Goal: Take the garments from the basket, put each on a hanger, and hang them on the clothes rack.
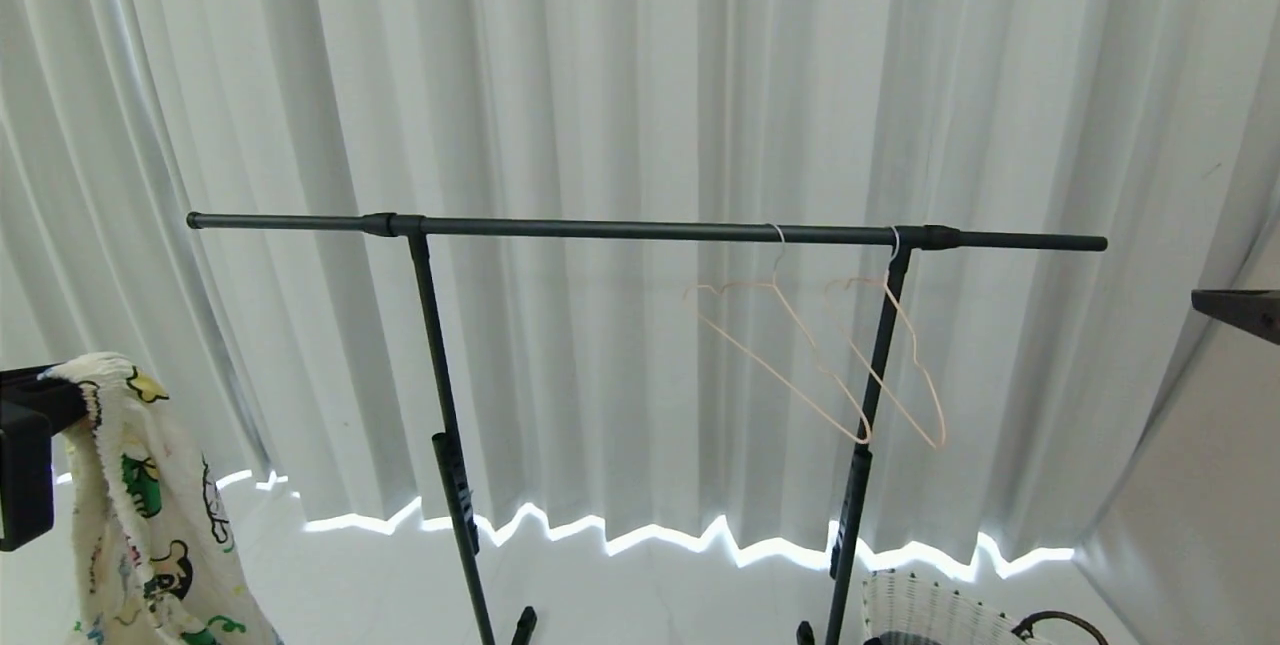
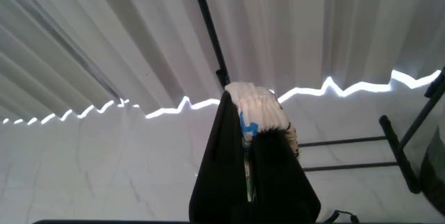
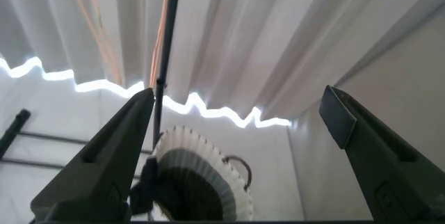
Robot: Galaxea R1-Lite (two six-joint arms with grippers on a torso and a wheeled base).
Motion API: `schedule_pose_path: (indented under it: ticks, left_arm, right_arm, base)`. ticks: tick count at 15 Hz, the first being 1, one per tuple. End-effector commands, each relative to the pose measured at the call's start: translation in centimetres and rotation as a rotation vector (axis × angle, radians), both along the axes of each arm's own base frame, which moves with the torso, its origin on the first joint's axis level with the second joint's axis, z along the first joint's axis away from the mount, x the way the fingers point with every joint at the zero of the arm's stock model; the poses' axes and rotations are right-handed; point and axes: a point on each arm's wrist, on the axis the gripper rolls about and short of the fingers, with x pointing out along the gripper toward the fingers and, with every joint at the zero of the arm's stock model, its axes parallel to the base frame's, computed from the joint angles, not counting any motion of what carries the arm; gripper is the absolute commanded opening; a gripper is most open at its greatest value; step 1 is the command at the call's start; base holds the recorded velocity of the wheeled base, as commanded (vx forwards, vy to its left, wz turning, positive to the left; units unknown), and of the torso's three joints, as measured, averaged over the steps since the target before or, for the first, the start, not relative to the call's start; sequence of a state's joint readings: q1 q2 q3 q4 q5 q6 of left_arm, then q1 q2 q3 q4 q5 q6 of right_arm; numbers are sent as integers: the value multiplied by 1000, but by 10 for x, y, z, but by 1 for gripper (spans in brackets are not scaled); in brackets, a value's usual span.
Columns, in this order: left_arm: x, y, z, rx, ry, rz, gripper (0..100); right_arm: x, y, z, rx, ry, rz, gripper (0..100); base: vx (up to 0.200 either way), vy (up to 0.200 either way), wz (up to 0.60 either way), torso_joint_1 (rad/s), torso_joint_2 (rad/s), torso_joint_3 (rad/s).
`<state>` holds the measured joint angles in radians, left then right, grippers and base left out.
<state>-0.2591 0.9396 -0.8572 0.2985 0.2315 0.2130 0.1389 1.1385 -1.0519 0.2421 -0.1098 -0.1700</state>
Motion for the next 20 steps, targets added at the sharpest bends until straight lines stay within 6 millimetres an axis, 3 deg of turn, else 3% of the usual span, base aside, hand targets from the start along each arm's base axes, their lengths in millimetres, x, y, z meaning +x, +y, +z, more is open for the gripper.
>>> schedule_pose_path:
  ticks: [1,8,12,17,20]
  left_arm:
    - [0,1,1,0,-2,6,0]
    - [1,0,0,0,1,5,0]
    - [5,0,-2,6,18,10,0]
    - [21,1,-5,3,7,55,0]
    - [26,3,-3,-2,-14,76,0]
  right_arm:
    - [4,1,-2,-2,15,3,100]
    - [16,3,-9,77,56,-7,100]
    - [25,12,-23,88,118,25,100]
    - [47,41,-83,137,269,78,100]
    - [66,49,-116,181,347,-63,100]
  base:
    - [200,0,0,12,-2,2]
    - [200,0,0,1,4,2]
    - [150,0,0,3,3,1]
    - [0,0,0,0,0,0]
    - [0,0,0,0,0,0]
